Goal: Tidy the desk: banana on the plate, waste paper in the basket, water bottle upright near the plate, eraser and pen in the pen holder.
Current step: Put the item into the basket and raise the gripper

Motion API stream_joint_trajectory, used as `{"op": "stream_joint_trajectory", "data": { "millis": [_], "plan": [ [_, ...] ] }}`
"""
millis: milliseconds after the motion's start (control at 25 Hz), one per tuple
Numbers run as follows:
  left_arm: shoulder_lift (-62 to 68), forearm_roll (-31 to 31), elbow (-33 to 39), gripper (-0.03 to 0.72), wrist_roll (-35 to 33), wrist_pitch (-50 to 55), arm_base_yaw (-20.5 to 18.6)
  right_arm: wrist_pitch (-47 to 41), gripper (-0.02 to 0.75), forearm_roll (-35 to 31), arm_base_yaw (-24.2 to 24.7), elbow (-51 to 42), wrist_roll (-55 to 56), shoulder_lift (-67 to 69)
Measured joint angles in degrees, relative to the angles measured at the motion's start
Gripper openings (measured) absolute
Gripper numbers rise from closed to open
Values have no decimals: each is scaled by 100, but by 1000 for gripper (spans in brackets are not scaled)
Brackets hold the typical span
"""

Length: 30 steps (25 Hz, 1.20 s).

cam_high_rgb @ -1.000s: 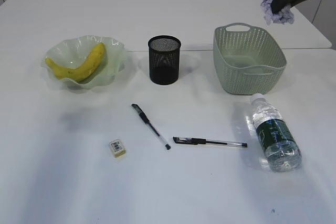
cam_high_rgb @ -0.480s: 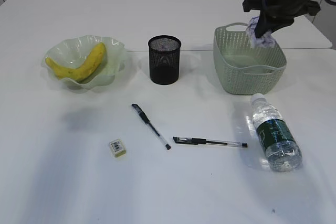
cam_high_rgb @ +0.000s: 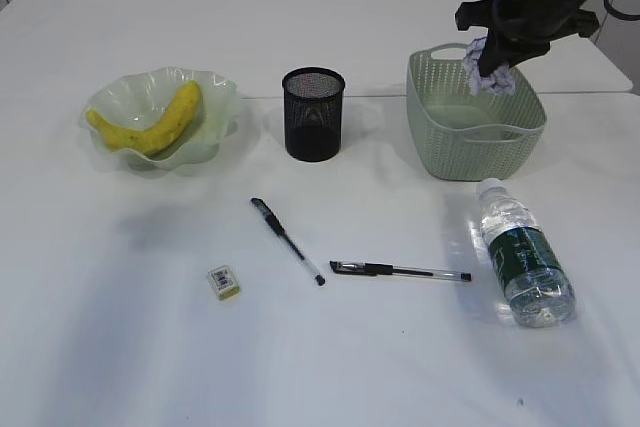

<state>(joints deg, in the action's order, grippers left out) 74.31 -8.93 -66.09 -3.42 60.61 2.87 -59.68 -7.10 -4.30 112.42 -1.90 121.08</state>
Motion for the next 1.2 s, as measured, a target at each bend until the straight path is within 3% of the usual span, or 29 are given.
{"op": "stream_joint_trajectory", "data": {
  "millis": [440, 840, 1000, 1200],
  "plan": [
    [0, 0, 0, 384, 0, -98, 0, 103, 42, 44, 0, 0, 0, 22],
    [0, 0, 0, 385, 0, -210, 0, 876, 57, 192, 0, 0, 313, 92],
    [0, -35, 0, 385, 0, -386, 0, 1029, 136, 301, 0, 0, 454, 92],
    [0, -188, 0, 385, 0, -595, 0, 1102, 328, 442, 0, 0, 513, 92]
  ]
}}
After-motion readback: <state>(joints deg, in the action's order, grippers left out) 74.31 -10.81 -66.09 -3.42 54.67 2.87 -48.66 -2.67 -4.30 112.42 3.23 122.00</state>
